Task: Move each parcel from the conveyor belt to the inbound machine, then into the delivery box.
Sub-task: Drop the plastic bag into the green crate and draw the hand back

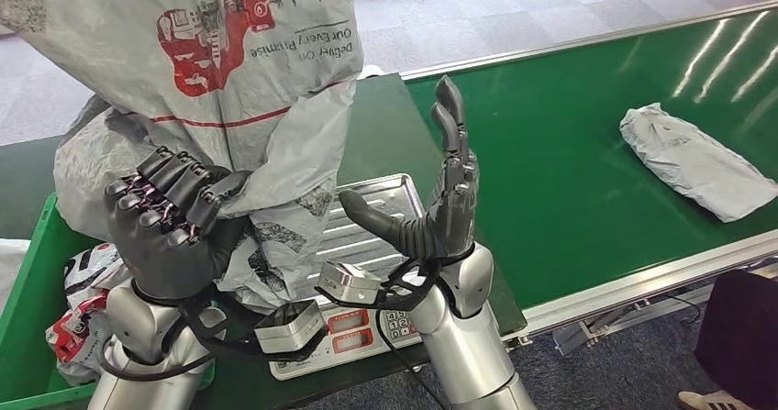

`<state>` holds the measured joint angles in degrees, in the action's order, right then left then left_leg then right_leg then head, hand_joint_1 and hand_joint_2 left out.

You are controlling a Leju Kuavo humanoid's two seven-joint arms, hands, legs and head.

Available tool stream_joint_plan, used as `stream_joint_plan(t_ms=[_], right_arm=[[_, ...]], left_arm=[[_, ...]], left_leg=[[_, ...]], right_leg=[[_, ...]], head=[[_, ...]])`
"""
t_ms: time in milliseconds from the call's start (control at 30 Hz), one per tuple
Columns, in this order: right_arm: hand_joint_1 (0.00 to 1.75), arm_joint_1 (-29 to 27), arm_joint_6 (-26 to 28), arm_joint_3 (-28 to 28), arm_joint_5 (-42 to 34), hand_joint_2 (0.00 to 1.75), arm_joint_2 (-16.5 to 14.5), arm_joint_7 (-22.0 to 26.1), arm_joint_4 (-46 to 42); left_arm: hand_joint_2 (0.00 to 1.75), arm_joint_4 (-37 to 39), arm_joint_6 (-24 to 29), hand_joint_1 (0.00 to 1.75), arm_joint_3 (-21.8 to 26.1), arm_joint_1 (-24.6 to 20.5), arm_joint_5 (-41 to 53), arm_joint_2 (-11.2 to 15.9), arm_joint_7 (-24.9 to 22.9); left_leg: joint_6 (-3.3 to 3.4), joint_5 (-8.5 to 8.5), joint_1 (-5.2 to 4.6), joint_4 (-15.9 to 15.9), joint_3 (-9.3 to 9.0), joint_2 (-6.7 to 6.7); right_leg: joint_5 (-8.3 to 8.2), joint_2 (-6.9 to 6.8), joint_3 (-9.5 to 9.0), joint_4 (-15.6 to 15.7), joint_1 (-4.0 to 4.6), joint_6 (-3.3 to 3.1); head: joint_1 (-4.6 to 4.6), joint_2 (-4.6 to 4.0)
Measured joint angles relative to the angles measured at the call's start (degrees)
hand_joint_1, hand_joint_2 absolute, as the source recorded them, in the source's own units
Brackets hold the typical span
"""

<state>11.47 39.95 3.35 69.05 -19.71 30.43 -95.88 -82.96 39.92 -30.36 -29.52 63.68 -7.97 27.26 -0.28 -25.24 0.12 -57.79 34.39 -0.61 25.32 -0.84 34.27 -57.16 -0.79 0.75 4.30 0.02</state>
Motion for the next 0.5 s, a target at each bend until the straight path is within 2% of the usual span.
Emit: stream_joint_plan(t_ms=[100, 233, 367, 500], right_arm=[[0.0, -0.23, 0.0, -0.1, 0.02, 1.75, 0.02, -0.09, -0.21], [0.0, -0.55, 0.0, -0.27, 0.11, 1.75, 0.08, -0.17, -0.56], [0.0, -2.23, 0.0, -0.57, 0.87, 1.75, 0.36, -0.7, -2.05], [0.0, -3.02, 0.0, -1.01, 1.02, 1.75, 0.46, -0.81, -2.49]], left_arm=[[1.75, -1.52, 0.04, 1.75, 0.94, 0.76, 1.16, -0.51, 1.24], [1.75, -2.62, 0.03, 1.75, 2.83, 1.33, 3.28, -1.18, 0.63], [1.75, 1.7, -7.22, 1.75, 10.72, 1.27, 9.11, -0.28, -16.08], [1.75, 9.58, -8.38, 1.75, 15.35, 0.8, 10.45, 1.62, -21.67]], left_leg=[[0.0, 0.0, 0.0, 0.0, 0.0, 0.0], [0.01, -0.01, -0.01, 0.0, 0.01, -0.01], [-0.05, 0.0, 0.02, 0.0, -0.04, -0.06], [-0.13, 0.08, 0.06, 0.01, -0.05, -0.14]], right_leg=[[0.0, 0.0, 0.0, 0.0, 0.0, 0.0], [0.0, 0.0, 0.01, 0.01, 0.0, 0.0], [0.02, 0.05, 0.03, 0.0, 0.03, -0.03], [-0.05, 0.13, 0.08, -0.03, 0.08, -0.13]], head=[[0.01, 0.0], [0.01, 0.0], [-0.01, 0.0], [-0.01, -0.01]])
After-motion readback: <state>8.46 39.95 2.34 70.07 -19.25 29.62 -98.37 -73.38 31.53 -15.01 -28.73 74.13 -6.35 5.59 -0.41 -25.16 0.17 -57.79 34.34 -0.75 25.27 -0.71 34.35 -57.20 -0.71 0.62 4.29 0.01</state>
